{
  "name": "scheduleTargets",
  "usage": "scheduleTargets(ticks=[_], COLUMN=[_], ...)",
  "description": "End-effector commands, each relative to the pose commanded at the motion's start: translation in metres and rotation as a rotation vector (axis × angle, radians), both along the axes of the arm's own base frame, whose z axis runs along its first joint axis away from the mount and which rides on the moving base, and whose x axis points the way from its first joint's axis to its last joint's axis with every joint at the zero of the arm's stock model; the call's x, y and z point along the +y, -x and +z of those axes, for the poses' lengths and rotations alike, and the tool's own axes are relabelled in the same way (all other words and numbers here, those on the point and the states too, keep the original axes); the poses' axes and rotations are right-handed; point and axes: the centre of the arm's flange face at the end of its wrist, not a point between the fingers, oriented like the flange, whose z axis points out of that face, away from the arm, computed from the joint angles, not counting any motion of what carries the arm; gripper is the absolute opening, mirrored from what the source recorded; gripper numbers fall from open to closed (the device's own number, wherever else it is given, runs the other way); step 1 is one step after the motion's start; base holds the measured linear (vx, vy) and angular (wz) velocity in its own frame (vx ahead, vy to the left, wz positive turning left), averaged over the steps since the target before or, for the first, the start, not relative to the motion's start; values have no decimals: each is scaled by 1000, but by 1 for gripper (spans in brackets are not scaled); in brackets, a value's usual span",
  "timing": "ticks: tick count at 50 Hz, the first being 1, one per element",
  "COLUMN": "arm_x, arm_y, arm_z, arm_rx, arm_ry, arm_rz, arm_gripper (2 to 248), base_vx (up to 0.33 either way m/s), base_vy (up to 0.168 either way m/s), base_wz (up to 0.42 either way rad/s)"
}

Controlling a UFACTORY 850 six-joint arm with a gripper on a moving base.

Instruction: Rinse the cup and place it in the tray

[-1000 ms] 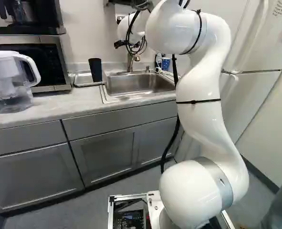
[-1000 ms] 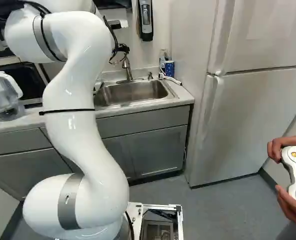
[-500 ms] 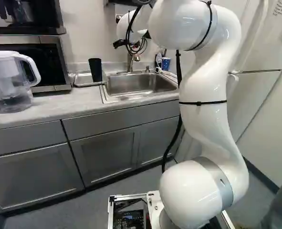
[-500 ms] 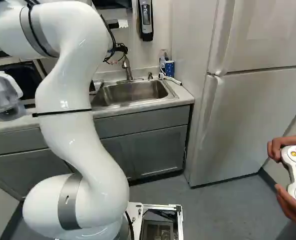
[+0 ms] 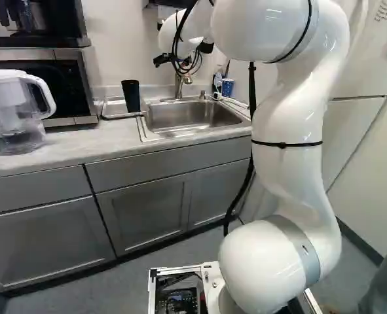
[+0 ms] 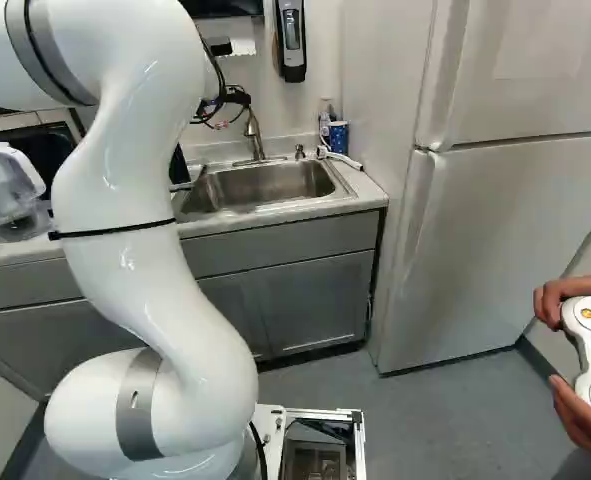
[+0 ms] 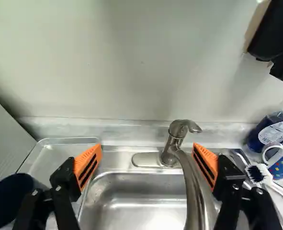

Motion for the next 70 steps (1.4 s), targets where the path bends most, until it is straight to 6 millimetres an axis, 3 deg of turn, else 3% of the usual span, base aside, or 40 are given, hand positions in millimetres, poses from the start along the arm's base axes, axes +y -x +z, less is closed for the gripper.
scheduleTargets(ticks=[45, 70], arm_x=[1, -12], arm_y=[60, 96], arm_z=[5, 5], arm_rx=[24, 57], arm_ry=[6, 15], arm_rz=[23, 15], arm_gripper=[247, 247], base_vx=[0, 0], base_vy=[0, 0], base_wz=[0, 0])
